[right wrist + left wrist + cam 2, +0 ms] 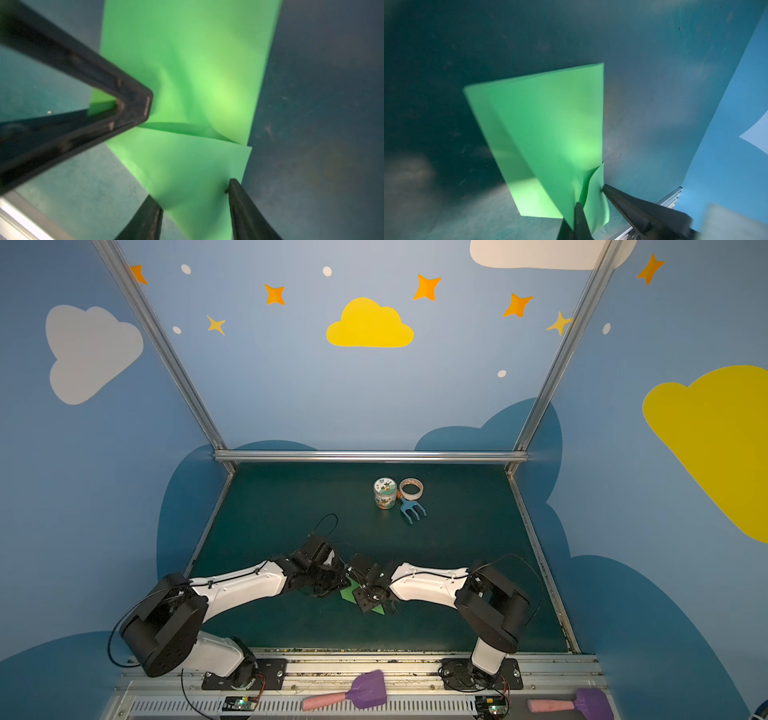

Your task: Fold a paper plane with a square sheet of paper (fold left side to right side)

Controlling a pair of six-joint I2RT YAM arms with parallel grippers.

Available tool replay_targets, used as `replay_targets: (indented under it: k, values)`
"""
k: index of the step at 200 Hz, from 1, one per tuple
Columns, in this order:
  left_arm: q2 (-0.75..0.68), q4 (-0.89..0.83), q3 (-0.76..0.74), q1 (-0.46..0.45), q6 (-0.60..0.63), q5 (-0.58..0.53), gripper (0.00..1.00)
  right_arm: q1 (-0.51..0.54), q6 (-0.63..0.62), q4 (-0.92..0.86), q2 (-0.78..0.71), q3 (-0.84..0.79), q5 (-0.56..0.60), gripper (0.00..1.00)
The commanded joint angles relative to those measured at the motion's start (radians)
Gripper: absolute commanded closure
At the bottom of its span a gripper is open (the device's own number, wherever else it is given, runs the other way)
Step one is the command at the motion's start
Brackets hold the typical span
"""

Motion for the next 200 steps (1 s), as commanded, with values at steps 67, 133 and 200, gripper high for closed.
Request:
replay_targets:
  k: [67, 133, 200]
  values:
    - [-0.025, -0.006, -0.008, 0.006, 0.018, 0.003, 0.96, 0.029, 0.003, -0.028, 0.018, 0.016, 0.033, 0.67]
    - [-0.018, -0.009, -0.006, 0.012, 0.028, 0.007, 0.96, 0.064, 0.018, -0.027, 0.032, 0.005, 0.042, 0.83]
    - [-0.025, -0.015, -0.006, 0.014, 0.033, 0.005, 0.96, 0.066, 0.035, -0.022, 0.037, -0.023, 0.057, 0.81]
